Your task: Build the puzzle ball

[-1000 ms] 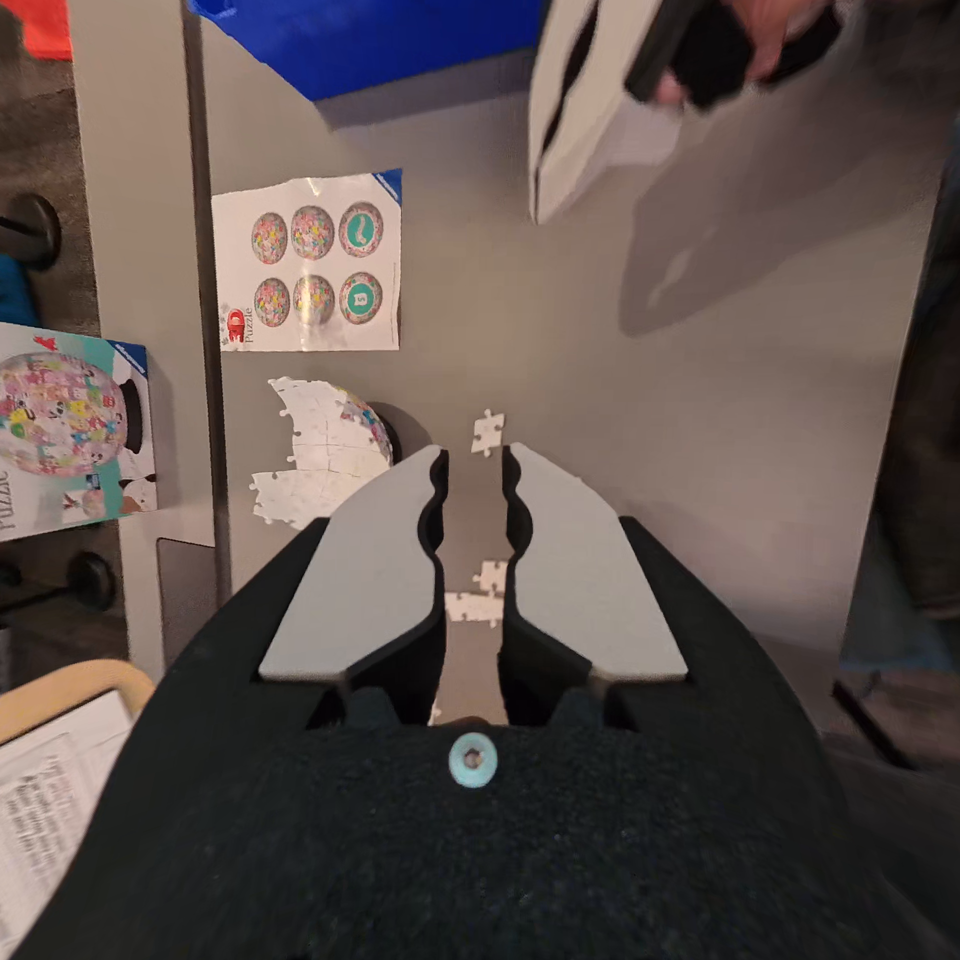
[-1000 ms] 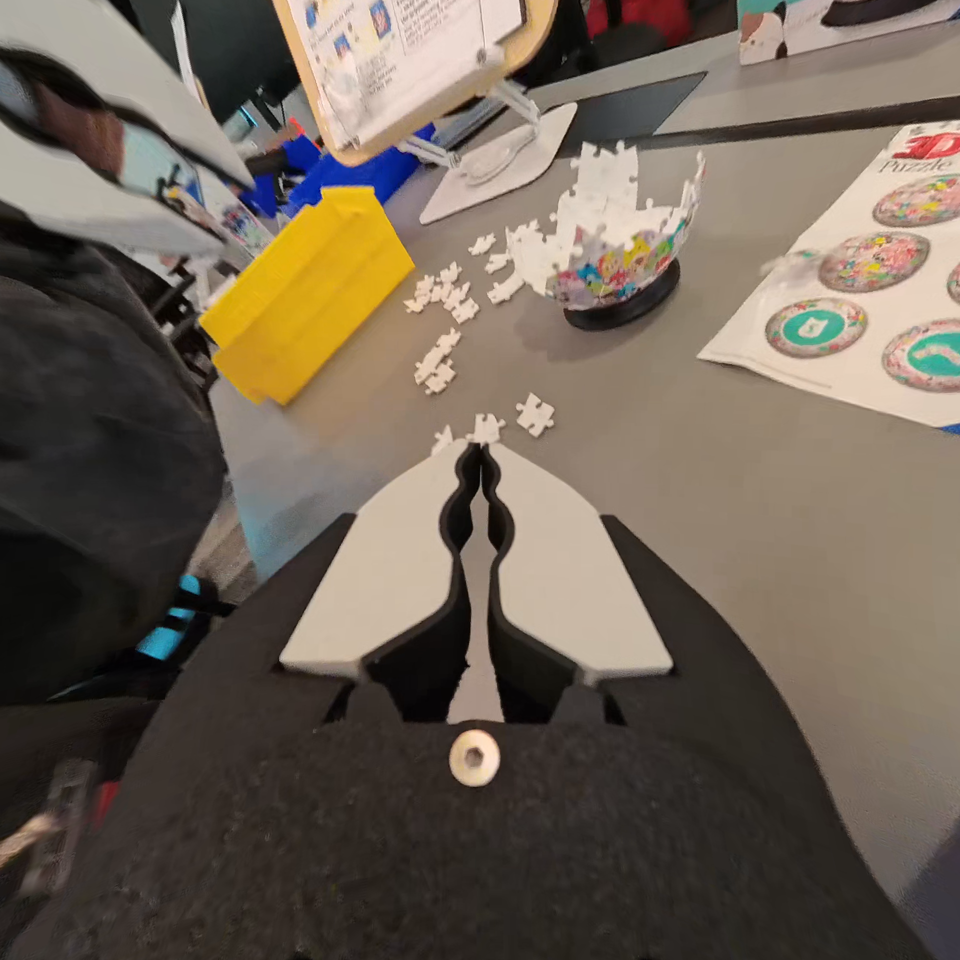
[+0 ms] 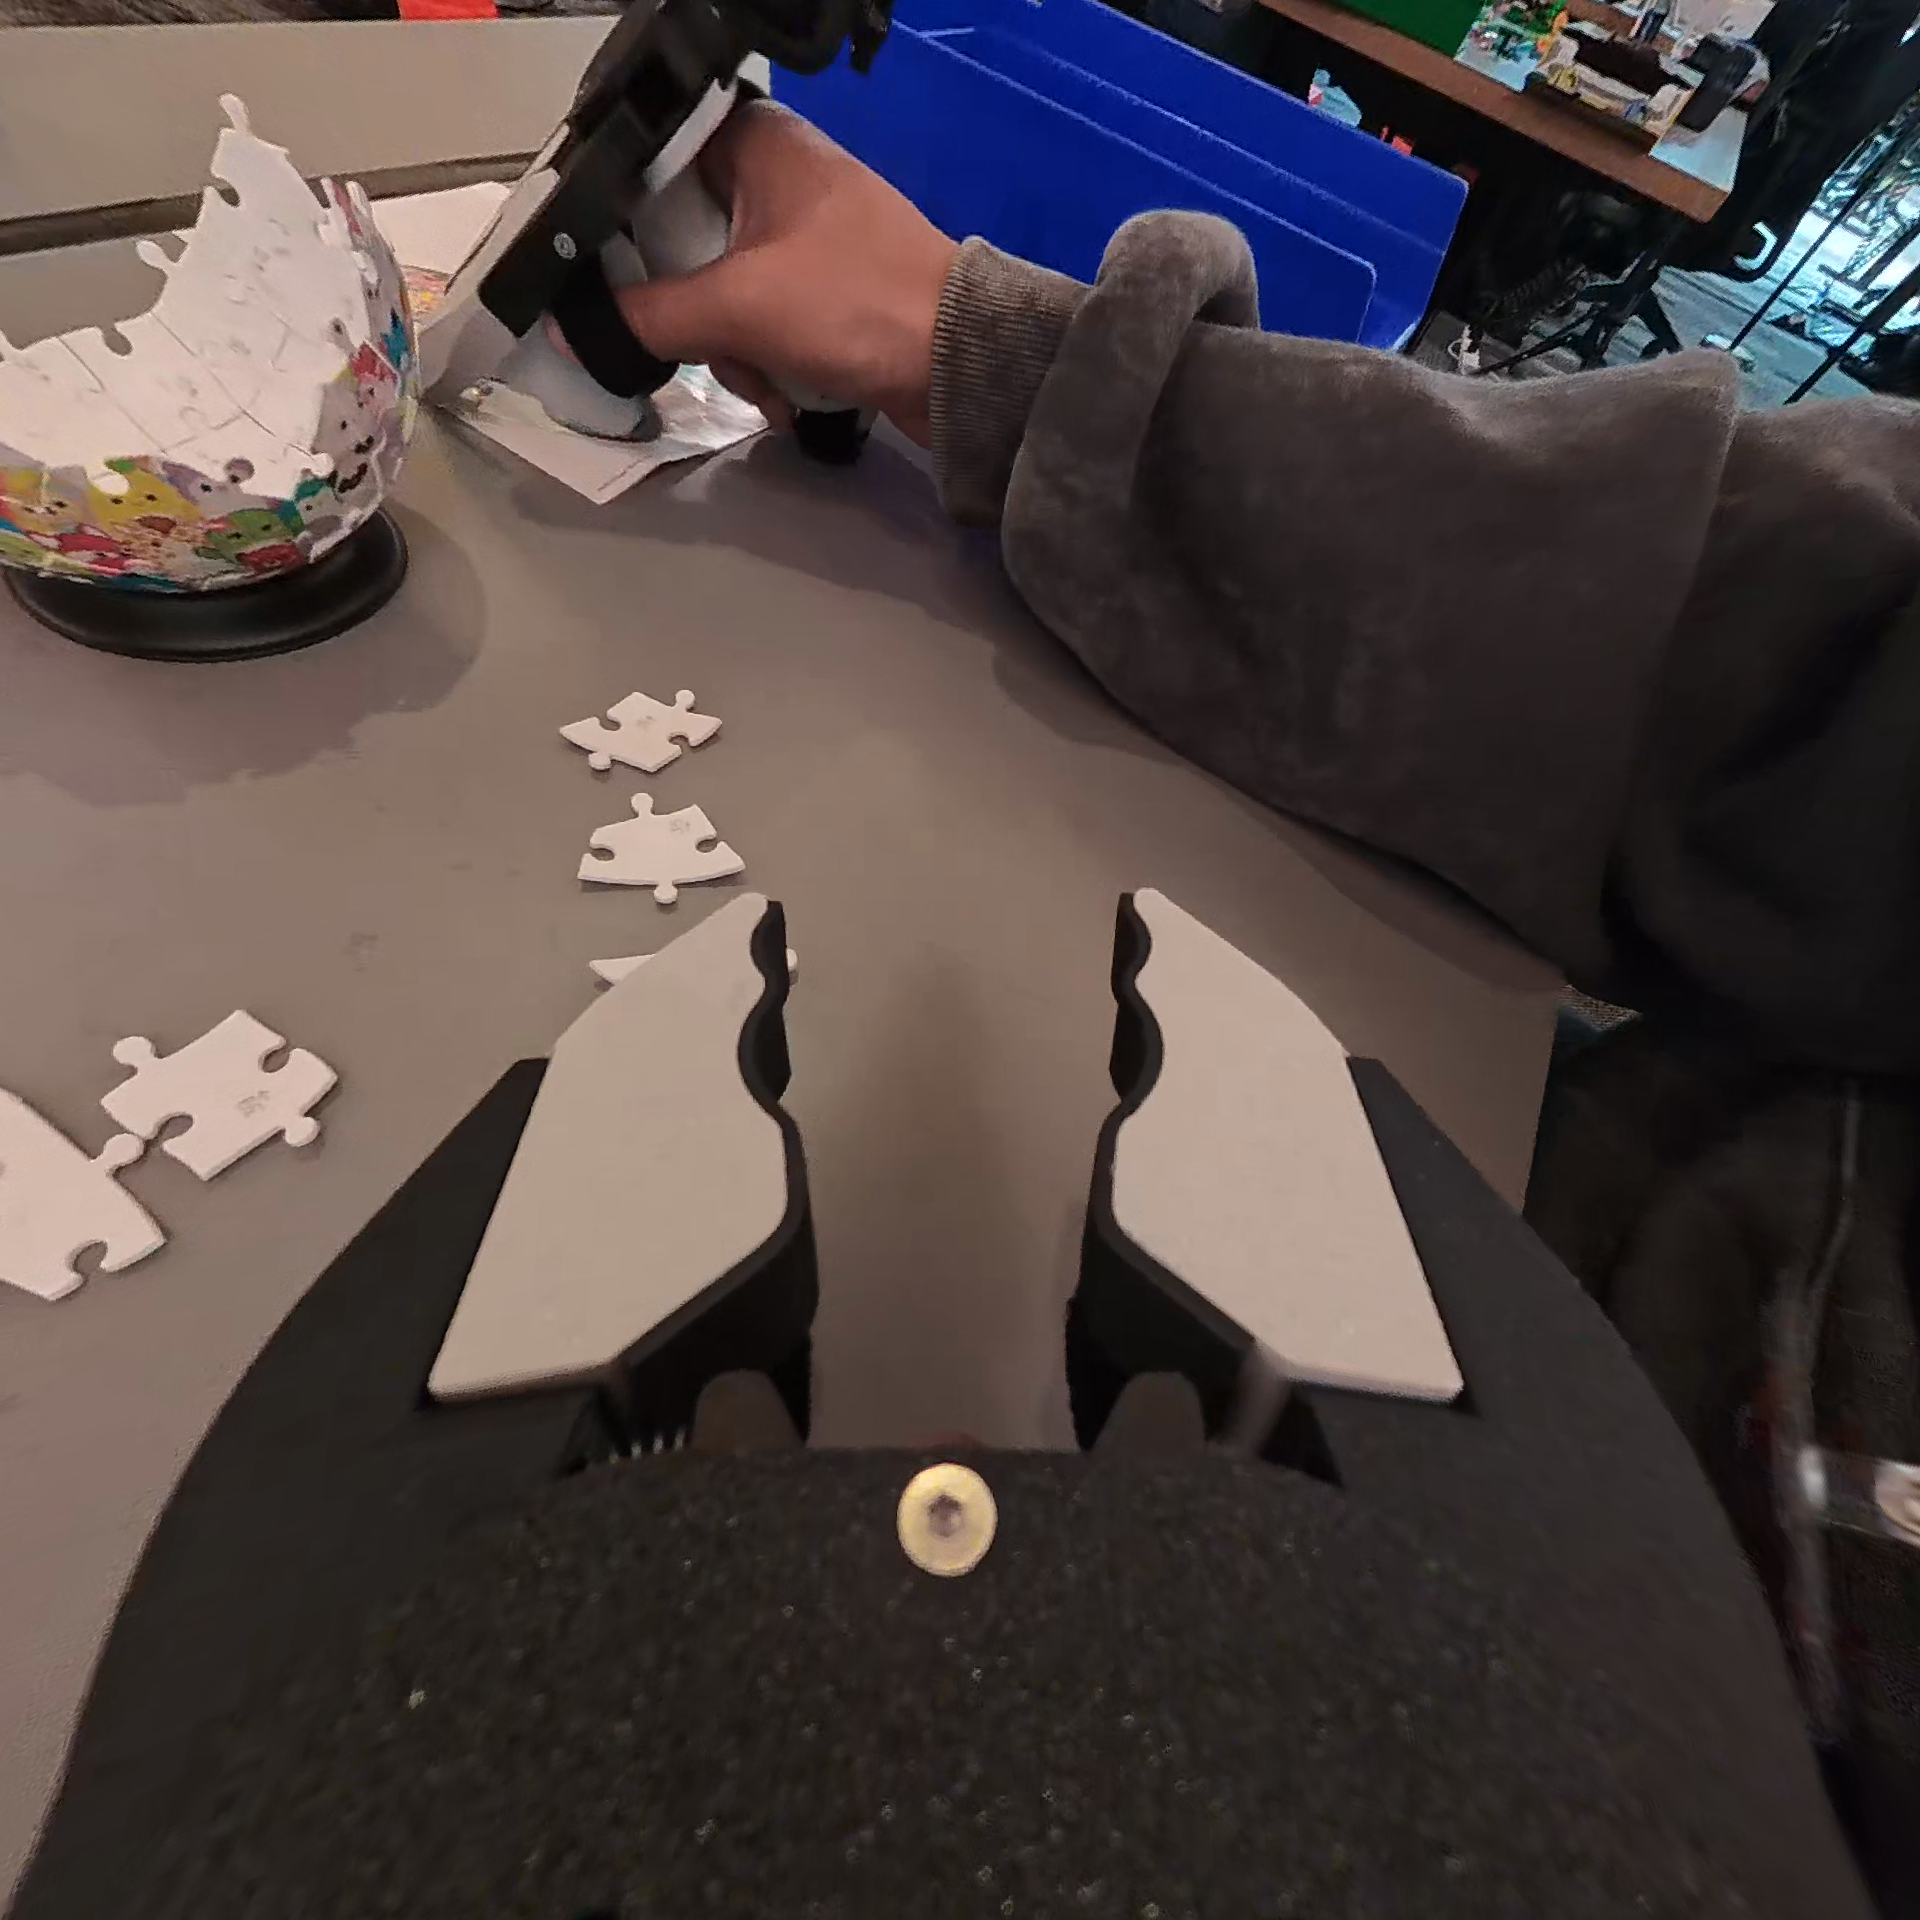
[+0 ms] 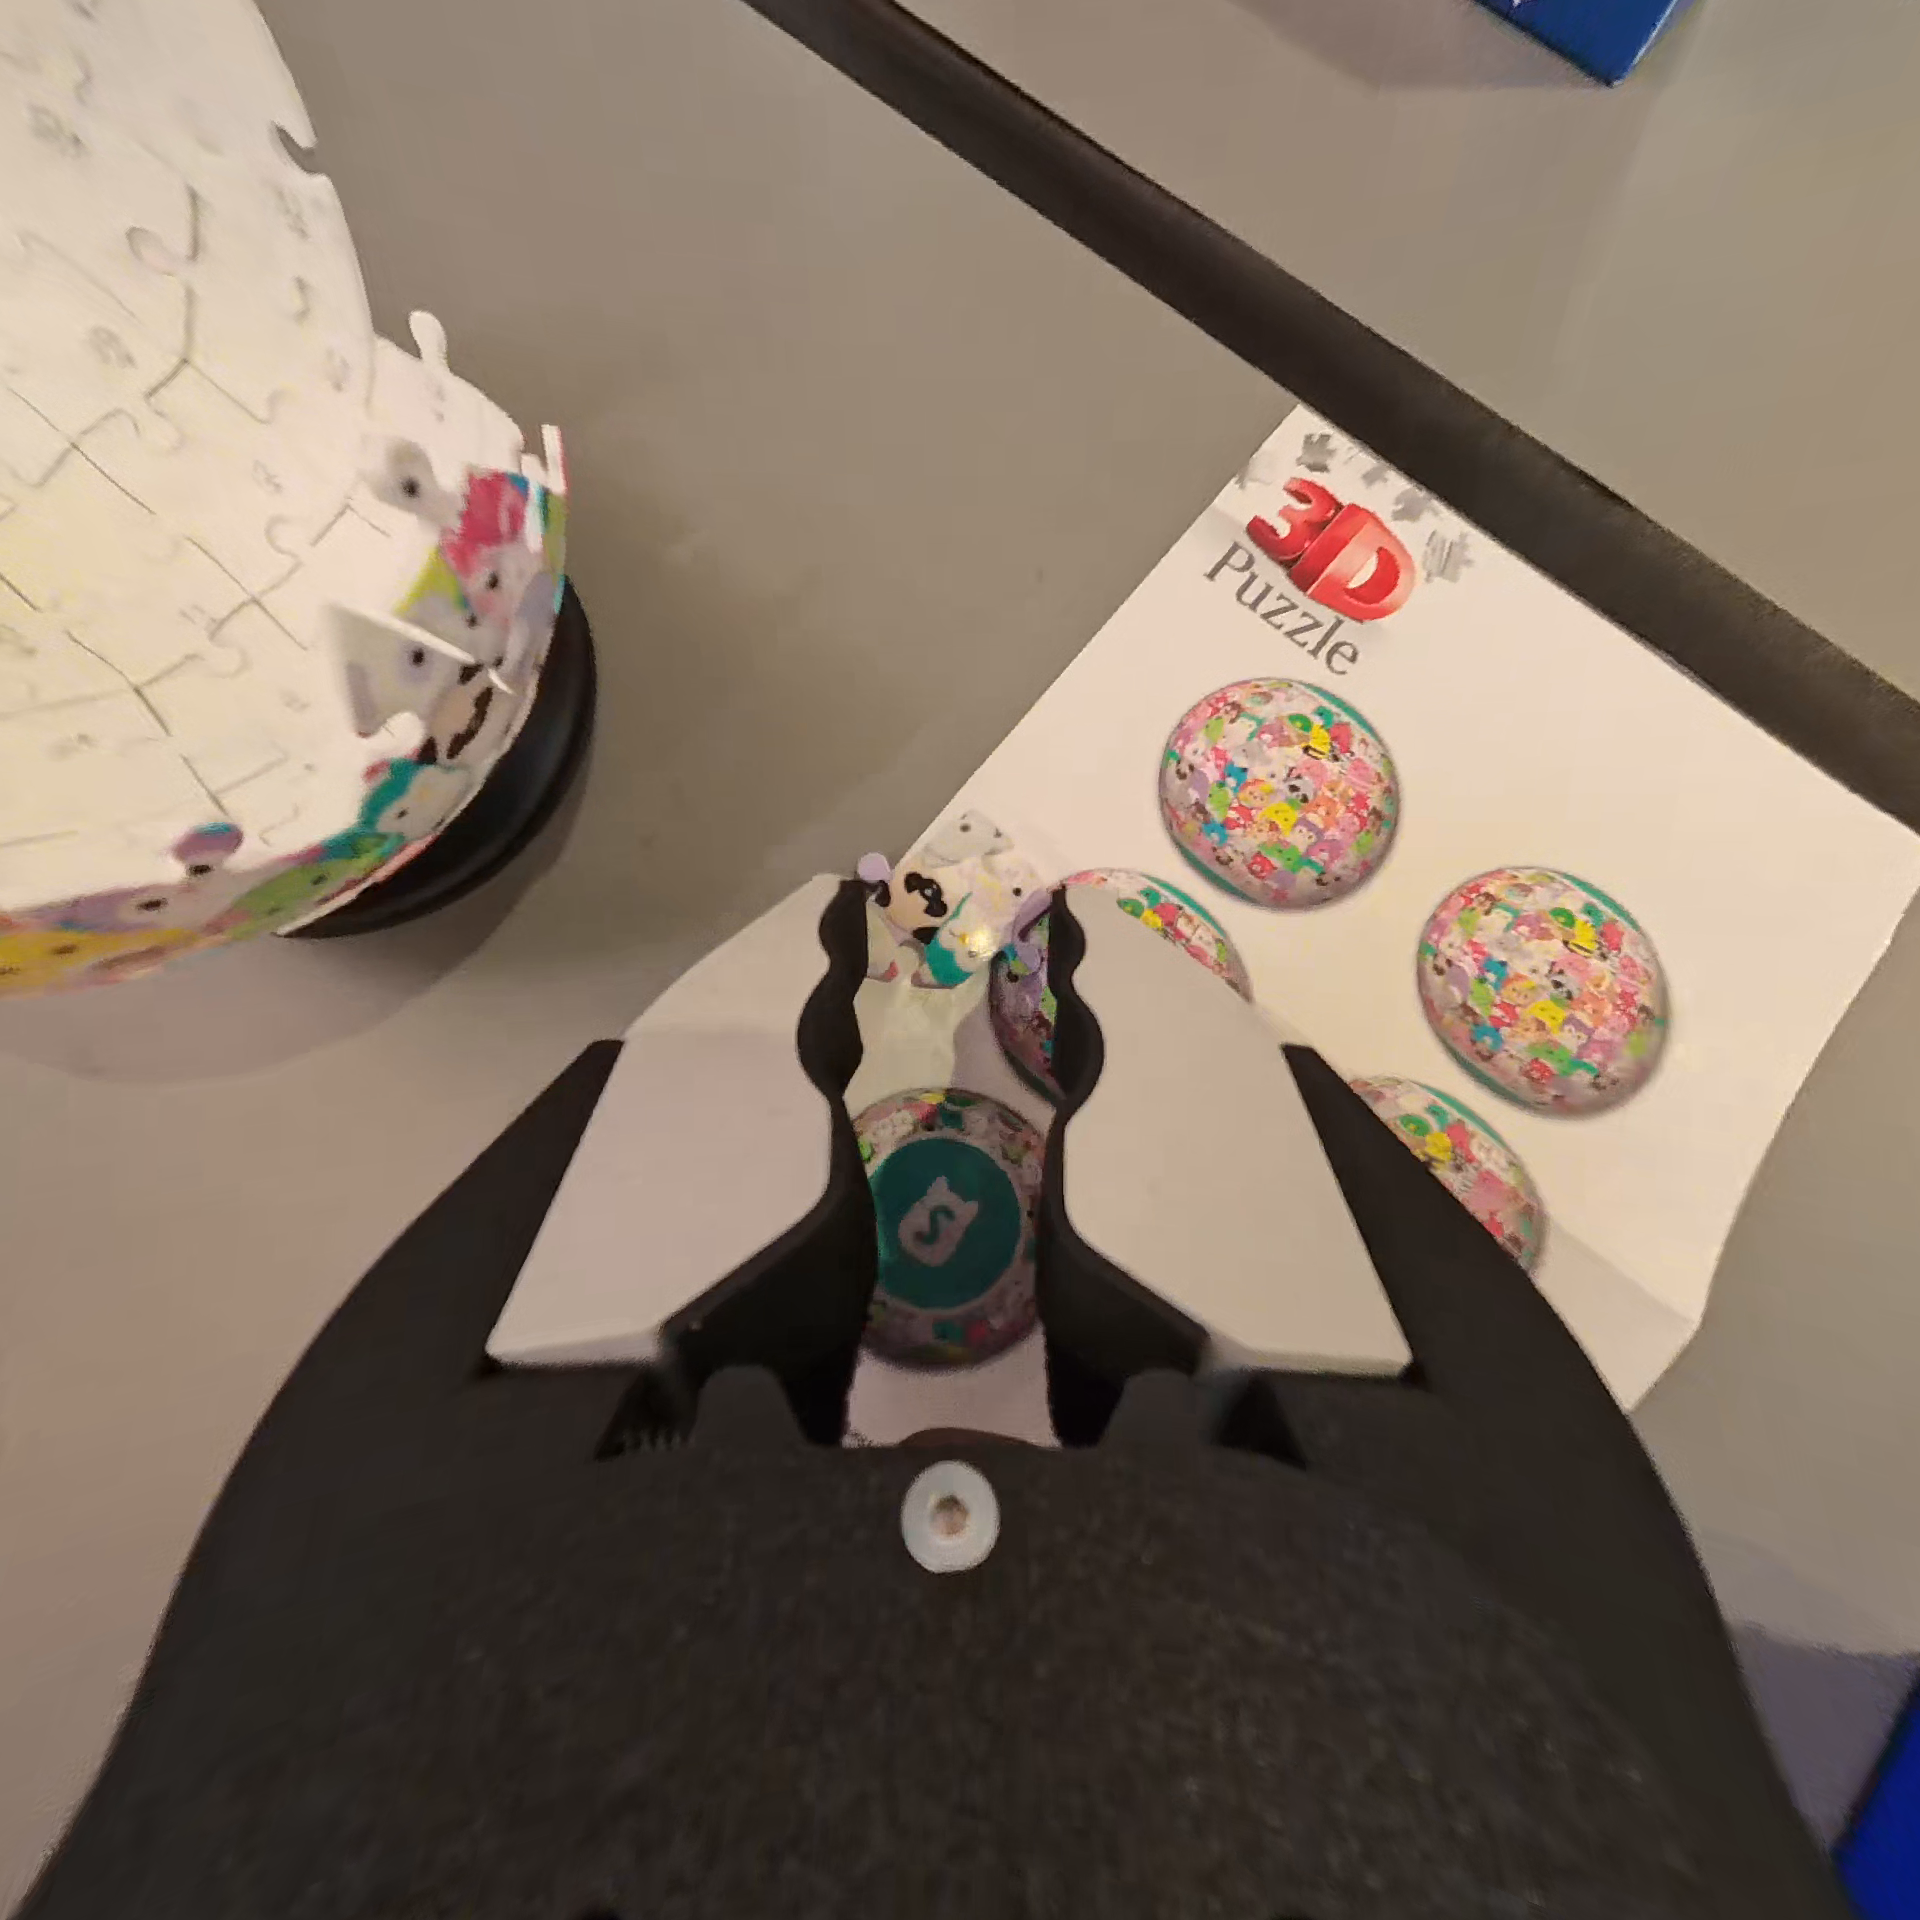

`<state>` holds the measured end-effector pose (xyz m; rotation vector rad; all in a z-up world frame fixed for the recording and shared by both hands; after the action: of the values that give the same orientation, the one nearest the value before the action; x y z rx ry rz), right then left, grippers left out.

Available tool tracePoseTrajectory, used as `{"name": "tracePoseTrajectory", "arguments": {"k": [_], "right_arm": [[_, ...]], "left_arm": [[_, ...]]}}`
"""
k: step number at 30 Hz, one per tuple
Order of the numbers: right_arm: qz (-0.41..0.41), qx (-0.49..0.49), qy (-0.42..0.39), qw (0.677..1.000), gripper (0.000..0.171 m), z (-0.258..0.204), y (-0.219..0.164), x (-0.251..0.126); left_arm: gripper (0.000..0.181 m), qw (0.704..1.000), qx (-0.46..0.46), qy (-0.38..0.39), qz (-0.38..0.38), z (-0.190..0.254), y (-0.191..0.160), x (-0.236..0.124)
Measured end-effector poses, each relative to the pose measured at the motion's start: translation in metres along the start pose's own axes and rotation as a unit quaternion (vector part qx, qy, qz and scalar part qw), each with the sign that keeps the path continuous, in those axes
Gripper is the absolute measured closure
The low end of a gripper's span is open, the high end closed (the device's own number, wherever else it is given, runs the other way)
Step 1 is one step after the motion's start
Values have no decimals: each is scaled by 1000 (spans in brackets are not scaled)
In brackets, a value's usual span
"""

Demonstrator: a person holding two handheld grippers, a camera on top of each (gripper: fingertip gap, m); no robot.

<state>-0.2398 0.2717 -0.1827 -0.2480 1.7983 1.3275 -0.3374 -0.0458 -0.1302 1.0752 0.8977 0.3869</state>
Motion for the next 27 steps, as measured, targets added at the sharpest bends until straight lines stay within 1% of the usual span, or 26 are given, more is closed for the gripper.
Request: {"name": "tracePoseTrajectory", "arguments": {"k": [2,5,9,10,12,15,17,18,21,24,27], "right_arm": [[9,-4,-8,1000,145,1,-1,-6],[31,-1,-2,1000,145,-3,-2,-22],[56,-8,23,998,145,-23,-3,-61],[62,-10,46,997,145,-33,-5,-73],[80,-2,122,989,146,-63,-10,-97],[85,-7,276,957,146,-127,-27,-132],[80,8,388,918,145,-171,-40,-153],[76,17,426,901,145,-187,-47,-161],[80,27,507,858,145,-221,-63,-176],[72,48,548,832,145,-234,-76,-178],[44,69,577,813,145,-243,-88,-171]], "left_arm": [[122,1000,6,11,1,-2,1,-1],[124,1000,4,15,9,-2,3,-3],[125,999,14,34,12,-2,6,-4],[125,999,23,39,13,-1,7,-4],[127,998,43,47,16,3,8,-5],[128,996,76,45,14,10,7,-4],[128,995,98,17,14,20,6,-5],[128,994,112,2,15,26,6,-6],[131,987,155,-33,30,38,8,-9],[132,982,180,-48,40,42,10,-11],[140,974,210,-68,54,54,12,-11]]}}
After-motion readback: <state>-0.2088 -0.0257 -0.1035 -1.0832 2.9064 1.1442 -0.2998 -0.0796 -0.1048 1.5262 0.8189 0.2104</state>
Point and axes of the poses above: each gripper's, where its closed fingertips meet, x out along the fingers, y out of its top, z = x × y across the jaws, the point moved 5 cm from there along -x, back along the fingers, and after that the axes turned 6 degrees about y, right-handed, at the moved point
